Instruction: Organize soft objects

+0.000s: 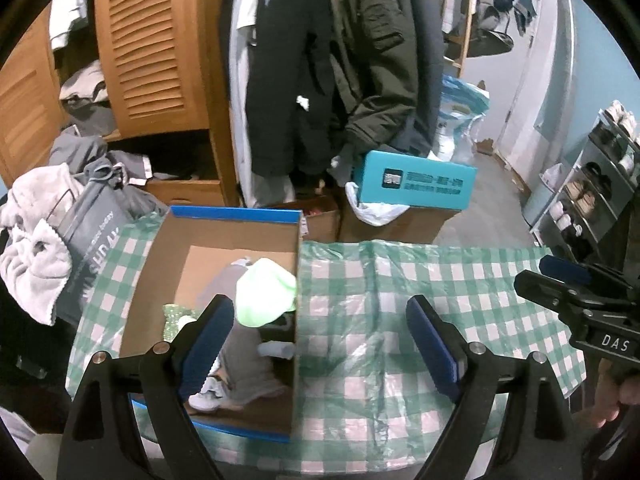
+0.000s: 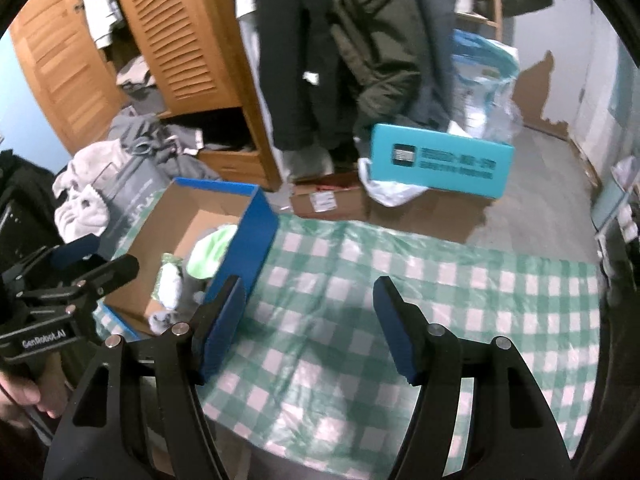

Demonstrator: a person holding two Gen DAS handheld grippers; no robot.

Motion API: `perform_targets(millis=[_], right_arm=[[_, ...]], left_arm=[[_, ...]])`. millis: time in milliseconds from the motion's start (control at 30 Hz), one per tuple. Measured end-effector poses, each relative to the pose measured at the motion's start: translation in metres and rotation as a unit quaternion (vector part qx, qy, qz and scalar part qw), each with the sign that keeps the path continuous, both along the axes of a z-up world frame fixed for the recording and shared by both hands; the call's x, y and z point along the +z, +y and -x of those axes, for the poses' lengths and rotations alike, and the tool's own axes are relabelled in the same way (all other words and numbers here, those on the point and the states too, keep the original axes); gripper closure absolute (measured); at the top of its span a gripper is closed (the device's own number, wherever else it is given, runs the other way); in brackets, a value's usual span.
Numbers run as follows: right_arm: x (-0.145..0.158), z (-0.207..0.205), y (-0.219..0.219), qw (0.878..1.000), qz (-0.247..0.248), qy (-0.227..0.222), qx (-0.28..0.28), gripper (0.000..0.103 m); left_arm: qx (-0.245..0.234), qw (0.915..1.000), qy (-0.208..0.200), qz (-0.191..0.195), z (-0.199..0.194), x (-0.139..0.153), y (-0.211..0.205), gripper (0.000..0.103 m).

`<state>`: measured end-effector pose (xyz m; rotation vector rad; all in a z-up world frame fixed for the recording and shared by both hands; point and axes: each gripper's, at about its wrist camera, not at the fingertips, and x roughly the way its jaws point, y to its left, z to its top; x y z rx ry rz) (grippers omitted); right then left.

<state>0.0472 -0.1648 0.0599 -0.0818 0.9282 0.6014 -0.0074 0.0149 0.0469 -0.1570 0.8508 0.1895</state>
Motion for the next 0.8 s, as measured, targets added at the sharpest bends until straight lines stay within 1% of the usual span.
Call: perform_targets(millis=[167,433,633,800], right_arm=[[-0.003,0.002,-0.02,1.0,0.006,-0.006,-0.013,0.037],[-0.015,0.0,-0.043,1.0,0.01,0.002,-0.028,0.037],[-0.025,-0.006,-0.054,0.999,0.017,0.01,-0.041,0.037],[-0.03,-0.009,-0.058,0.999,0.025,0.013,-0.045,0.037]], left_arm=[[-0.018,0.9998,0.005,0.01,-0.004,0.0,-0.017,0.014],[-0.036,0.9992,0.011,0.009,-0.012,-0.007,-0.038,0.013],[-0.041,0.9985,0.036,0.001,-0.022,-0.022,-0.044,0.013],[-0.047,0.9979,0.043,0.003,-0.025,-0.027,-0.049,0.013]])
